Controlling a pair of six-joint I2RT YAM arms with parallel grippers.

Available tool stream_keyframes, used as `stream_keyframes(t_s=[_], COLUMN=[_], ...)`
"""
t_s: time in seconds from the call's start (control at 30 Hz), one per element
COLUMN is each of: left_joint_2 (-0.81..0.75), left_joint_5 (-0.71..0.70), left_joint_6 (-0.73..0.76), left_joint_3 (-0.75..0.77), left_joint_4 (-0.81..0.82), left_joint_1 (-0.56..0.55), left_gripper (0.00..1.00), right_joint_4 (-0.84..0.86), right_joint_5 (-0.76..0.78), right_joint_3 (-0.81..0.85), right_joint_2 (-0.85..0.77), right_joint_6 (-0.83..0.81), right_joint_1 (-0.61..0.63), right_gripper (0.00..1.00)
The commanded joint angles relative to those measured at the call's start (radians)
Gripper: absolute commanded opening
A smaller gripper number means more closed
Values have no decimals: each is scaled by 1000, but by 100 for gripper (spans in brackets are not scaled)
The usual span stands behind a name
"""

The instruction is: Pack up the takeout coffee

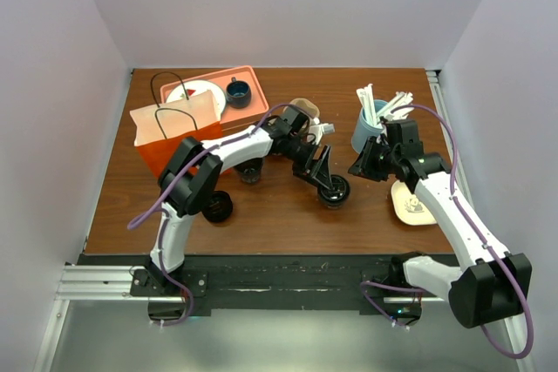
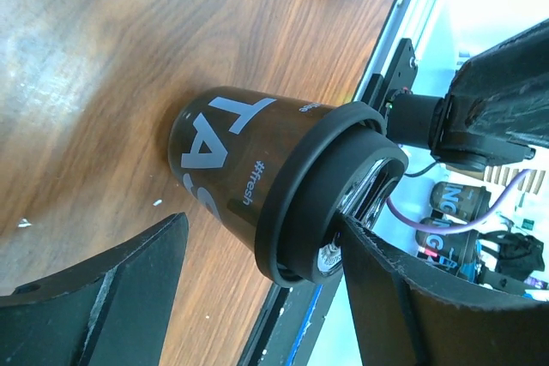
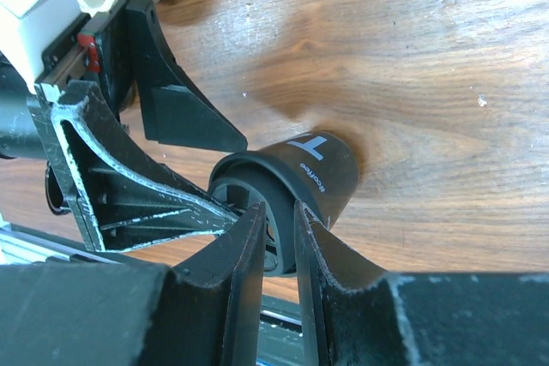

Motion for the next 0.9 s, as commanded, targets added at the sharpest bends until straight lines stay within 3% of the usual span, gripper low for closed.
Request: stream_keyframes(t_s=[0.0, 0.57, 0.87], left_joint_2=[6, -25, -54], left_joint_5=[-38, 0, -85], left_joint_6=[3, -13, 3], left_joint_3=[45, 64, 97], left_joint_4=[-29, 15, -8], left_joint_1=[12, 13, 16], left_gripper=[76, 90, 94], right_joint_4=[20, 18, -20], right_joint_5=[-26, -5, 8], right_joint_3=[-11, 66, 112], right_joint_2=[-5, 100, 107], right_joint_6=[-19, -71, -85], right_joint_1=[0, 0, 2], right_gripper=[24, 25, 25])
